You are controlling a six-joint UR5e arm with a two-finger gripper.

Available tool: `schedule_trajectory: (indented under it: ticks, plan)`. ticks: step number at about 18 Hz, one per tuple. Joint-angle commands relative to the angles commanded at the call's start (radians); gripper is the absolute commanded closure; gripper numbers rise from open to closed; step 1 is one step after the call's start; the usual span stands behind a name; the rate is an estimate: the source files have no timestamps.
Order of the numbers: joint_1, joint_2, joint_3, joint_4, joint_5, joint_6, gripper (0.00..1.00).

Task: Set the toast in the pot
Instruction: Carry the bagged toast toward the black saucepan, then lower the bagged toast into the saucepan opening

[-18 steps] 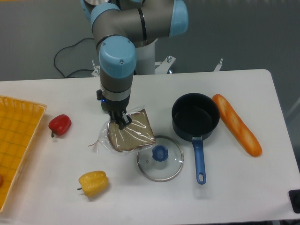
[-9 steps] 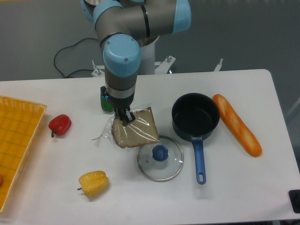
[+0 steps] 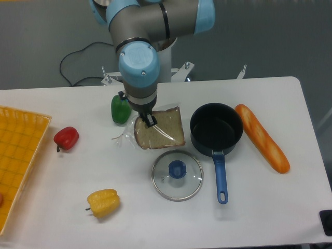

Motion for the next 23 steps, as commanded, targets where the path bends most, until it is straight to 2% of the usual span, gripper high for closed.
schedule_trajectory:
  ticks: [10,17,23]
  plan:
    - [0.032,0.011,-0.025,0.000,0.069,0.077,1.00]
    - [0.109,0.000,-0.060,0.012,0.132,0.166,1.00]
    - [0.111,-0.017,-0.058,0.014,0.137,0.178,1.00]
